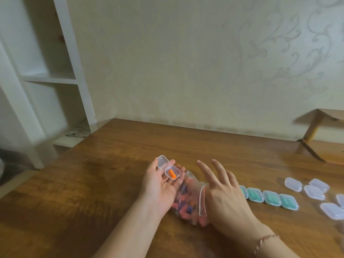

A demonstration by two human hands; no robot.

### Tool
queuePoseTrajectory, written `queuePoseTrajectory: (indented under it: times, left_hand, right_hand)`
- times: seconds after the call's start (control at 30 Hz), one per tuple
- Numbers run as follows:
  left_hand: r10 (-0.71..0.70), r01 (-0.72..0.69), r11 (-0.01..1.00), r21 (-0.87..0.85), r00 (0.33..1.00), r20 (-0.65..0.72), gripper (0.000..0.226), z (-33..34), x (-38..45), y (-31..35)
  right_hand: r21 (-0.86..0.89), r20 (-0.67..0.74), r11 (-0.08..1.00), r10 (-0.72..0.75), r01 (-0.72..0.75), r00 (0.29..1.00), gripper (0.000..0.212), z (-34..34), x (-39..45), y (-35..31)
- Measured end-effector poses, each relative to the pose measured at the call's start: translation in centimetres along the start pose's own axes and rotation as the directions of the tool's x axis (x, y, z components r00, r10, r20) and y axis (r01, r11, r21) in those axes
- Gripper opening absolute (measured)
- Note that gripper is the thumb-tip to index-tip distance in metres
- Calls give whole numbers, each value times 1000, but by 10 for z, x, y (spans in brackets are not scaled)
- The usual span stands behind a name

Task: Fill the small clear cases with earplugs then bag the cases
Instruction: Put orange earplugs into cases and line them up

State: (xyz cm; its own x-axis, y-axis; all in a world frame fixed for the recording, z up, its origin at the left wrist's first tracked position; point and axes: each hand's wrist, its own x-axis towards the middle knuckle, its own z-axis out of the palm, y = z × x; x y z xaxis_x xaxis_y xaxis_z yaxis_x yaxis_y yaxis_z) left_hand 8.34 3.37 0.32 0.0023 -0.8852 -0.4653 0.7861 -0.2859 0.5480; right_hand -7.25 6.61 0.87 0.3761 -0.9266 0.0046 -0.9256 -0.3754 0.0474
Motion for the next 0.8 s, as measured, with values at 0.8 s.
queuePoseTrajectory:
  times: [0.8]
  left_hand:
    - [9,-7,995,102,1000,-17,45,-12,14,16]
  right_hand:
    - [122,-61,988,-83,90,995,27,7,12,-2]
